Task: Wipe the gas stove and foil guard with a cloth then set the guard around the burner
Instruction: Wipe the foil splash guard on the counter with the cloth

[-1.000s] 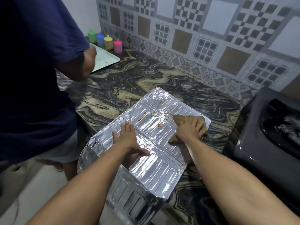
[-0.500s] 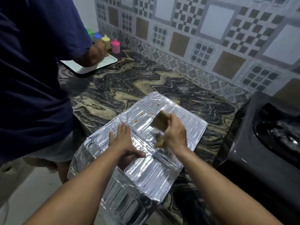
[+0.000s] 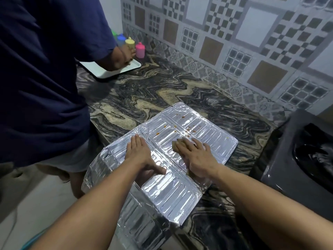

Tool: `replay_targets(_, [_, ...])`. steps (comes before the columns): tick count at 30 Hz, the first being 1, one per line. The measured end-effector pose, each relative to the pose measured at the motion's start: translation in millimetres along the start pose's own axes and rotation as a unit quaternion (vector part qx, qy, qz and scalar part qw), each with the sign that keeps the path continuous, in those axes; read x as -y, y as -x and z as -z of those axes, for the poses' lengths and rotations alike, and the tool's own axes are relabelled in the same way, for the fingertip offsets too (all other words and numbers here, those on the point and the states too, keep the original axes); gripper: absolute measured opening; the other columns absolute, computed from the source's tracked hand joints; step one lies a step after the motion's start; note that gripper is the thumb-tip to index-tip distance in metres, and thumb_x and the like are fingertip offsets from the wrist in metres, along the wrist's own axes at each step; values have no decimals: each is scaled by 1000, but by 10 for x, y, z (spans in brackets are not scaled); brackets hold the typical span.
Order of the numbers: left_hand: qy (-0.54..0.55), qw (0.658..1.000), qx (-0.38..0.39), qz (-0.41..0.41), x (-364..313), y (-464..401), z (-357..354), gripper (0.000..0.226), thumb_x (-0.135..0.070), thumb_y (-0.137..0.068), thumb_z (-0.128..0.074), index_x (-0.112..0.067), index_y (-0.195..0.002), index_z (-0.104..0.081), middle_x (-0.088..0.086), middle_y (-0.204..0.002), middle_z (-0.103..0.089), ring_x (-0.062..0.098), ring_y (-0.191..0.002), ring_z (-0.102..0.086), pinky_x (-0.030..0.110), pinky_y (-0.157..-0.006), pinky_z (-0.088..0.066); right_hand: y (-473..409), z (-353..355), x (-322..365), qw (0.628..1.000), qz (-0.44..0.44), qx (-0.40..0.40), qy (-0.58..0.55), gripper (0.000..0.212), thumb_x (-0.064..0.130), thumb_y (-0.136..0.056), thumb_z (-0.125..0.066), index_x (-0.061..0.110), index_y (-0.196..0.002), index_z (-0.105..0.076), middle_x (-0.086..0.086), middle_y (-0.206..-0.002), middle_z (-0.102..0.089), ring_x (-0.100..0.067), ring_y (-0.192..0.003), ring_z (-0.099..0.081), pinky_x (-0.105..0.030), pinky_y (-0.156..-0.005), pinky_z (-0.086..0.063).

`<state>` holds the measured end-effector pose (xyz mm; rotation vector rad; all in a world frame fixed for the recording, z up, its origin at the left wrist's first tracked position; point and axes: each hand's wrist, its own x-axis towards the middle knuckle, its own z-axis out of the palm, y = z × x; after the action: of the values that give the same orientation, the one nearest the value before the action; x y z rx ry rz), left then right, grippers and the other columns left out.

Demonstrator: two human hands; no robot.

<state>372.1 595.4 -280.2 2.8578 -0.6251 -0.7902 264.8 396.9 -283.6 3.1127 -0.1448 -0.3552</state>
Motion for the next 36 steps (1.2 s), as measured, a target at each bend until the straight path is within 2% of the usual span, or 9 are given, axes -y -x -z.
replay_targets(6, [0,1000,1,7,8,-8,-17,164,-83,-41,-71,2,-147,21,21,-154,28,34,-144,24,42,-116,12,-515,169,-471,982,-186,-24,-36,80,20,-90,-57,49,-146,-9,-8,-157,-12,-36,-133,-23,-53,-103,-26])
replay_targets(9, [-5,1000,2,9,-8,-19,-19,164,-84,-40,-69,1,-148,20,19,-155,28,32,-144,25,42,-117,11,-737,277,-714,965,-253,-28,-63,62,11,-97,-43,47,-144,-24,-15,-138,-35,-34,-121,-33,-46,-98,-31])
replay_targets(14, [-2,1000,1,14,-20,-14,-15,165,-84,-39,-70,0,-148,20,19,-154,29,33,-144,25,42,-117,11,-776,588,-495,985,-111,-127,-30,35,27,-101,-32,27,-132,-47,-13,-115,-41,-29,-108,-37,-40,-90,-33])
replay_targets(18, [-1,1000,4,17,-36,-26,-5,166,-83,-38,-72,0,-148,21,19,-154,30,33,-143,27,43,-118,11,-486,405,190,983,90,-151,-59,42,29,-96,-40,30,-137,-35,-8,-114,-38,-18,-96,-30,-38,-85,-35])
replay_targets(22, [-13,1000,-3,21,-46,-24,-11,163,-81,-42,-72,0,-148,21,19,-154,30,32,-143,26,42,-116,12,-503,44,373,977,207,-56,-8,79,43,-81,-62,30,-144,-17,-9,-118,-37,-24,-101,-38,-42,-86,-40])
replay_targets(27, [-6,1000,9,18,-37,-8,-22,162,-84,-42,-68,-2,-147,25,19,-151,35,33,-141,29,41,-113,16,-854,123,-105,973,139,-180,-29,47,29,-99,-42,32,-146,-33,-1,-112,-38,-19,-90,-39,-38,-82,-45])
replay_targets(32, [-13,1000,11,17,-42,8,-15,160,-84,-45,-67,-2,-146,26,18,-151,35,33,-141,29,39,-110,18,-1209,369,-750,989,-92,-107,-42,43,16,-100,-33,31,-141,-35,-13,-121,-42,-34,-112,-39,-44,-94,-36])
replay_targets(34, [-8,1000,12,18,-50,15,-5,160,-84,-45,-68,-2,-146,26,18,-151,35,33,-141,29,41,-113,16,-1284,349,-653,984,-88,-143,-58,31,16,-98,-34,21,-127,-45,-14,-117,-44,-31,-108,-40,-42,-91,-35])
replay_targets(36, [-4,1000,10,20,-41,11,-6,161,-83,-44,-69,-2,-146,26,18,-152,34,32,-141,29,42,-117,14,-1288,314,-322,975,0,-207,-75,22,20,-96,-43,17,-116,-51,-10,-112,-48,-24,-100,-42,-38,-87,-41])
